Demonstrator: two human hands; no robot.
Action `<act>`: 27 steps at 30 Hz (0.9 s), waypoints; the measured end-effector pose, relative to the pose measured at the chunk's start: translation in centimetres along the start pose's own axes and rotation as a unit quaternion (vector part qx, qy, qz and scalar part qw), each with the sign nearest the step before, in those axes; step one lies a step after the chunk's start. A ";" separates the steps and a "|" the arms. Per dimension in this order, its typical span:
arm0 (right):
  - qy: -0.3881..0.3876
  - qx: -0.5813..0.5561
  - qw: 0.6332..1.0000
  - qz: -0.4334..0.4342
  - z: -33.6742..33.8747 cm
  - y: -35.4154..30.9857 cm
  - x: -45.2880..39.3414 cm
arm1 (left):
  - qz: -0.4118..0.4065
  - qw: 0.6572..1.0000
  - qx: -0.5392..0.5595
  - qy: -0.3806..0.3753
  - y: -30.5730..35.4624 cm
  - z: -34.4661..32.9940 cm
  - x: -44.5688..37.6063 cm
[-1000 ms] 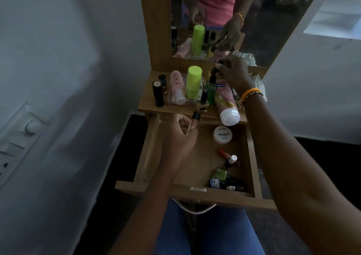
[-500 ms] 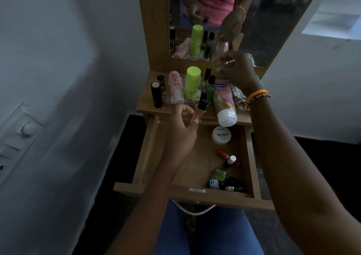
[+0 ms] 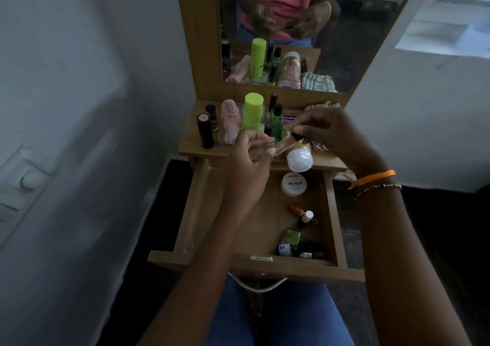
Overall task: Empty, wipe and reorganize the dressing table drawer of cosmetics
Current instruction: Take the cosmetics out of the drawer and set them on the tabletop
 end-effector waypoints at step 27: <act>0.226 0.142 0.958 -0.102 3.8 5.0 -4.3 | 0.166 0.964 -0.125 -0.167 -9.5 -3.2 3.7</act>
Point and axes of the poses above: each hand's wrist, its own x-axis away from the middle knuckle, its own z-axis out of the back of the hand, y = z × x, the point moved 10 cm from there along -x, towards the middle knuckle, and after that the axes turned 2 degrees about -z, right-handed, at the moved point
